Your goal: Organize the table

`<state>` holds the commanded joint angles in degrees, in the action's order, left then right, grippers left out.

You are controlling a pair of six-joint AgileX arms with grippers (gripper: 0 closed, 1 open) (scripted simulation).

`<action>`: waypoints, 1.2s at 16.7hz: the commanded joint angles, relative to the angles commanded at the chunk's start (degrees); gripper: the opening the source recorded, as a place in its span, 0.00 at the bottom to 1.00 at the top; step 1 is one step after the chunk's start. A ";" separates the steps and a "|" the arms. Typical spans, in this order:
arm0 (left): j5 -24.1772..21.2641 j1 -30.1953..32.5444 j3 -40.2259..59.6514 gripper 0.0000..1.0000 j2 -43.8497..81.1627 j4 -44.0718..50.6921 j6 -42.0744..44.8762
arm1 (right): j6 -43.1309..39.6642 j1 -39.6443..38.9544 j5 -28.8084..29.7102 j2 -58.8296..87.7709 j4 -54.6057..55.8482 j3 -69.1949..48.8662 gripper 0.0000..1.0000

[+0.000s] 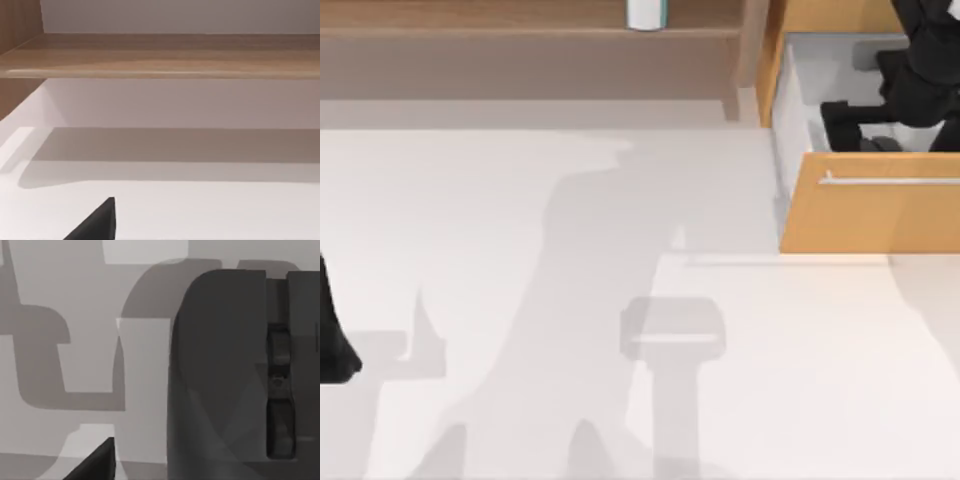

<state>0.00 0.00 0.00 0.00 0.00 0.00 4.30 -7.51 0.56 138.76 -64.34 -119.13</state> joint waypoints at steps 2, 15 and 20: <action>0.00 0.00 0.00 1.00 0.00 0.00 0.00 | 0.00 0.00 0.00 -0.08 0.19 0.20 1.00; 0.00 0.00 0.00 1.00 0.00 0.00 0.00 | -0.01 0.01 0.01 1.84 2.73 0.92 0.77; 0.00 0.00 0.00 1.00 0.00 0.00 0.00 | -0.01 0.01 0.01 1.84 2.73 0.92 0.40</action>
<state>0.00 0.00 0.00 0.00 0.00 0.00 4.29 -7.51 0.57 140.60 -61.61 -118.20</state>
